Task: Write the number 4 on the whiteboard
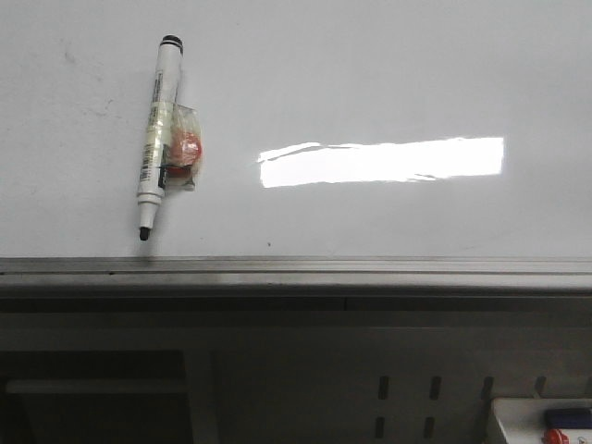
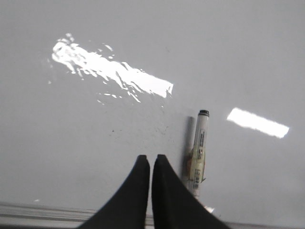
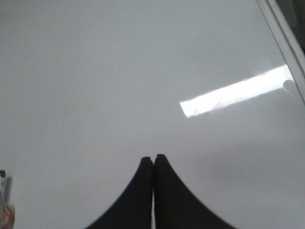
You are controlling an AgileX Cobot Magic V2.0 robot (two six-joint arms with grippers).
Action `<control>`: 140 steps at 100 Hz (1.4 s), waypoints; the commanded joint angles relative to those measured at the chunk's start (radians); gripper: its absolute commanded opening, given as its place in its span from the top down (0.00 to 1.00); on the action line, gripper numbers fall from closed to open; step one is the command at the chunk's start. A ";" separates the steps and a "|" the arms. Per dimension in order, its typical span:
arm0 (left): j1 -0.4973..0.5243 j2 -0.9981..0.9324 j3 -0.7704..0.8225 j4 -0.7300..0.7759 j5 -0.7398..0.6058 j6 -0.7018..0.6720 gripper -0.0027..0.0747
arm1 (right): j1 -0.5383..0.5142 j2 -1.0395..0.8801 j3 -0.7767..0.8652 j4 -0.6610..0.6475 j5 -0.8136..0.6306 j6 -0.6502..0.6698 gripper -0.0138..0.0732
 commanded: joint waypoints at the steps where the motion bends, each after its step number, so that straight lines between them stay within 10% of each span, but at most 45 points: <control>1: 0.004 0.125 -0.137 0.100 0.058 0.048 0.98 | -0.002 0.092 -0.120 -0.032 0.106 -0.100 0.91; 30: -0.089 0.454 -0.316 0.107 0.208 0.205 0.31 | -0.002 0.254 -0.253 0.101 0.243 -0.291 0.39; 47: -0.219 0.593 -0.340 0.008 0.198 0.311 0.42 | 0.043 0.283 -0.253 0.338 0.245 -0.484 0.34; 87: -0.565 0.934 -0.435 0.001 -0.107 0.306 0.44 | 0.092 0.315 -0.253 0.345 0.261 -0.502 0.34; 140: -0.589 1.166 -0.449 -0.010 -0.268 0.245 0.51 | 0.092 0.315 -0.253 0.345 0.259 -0.502 0.34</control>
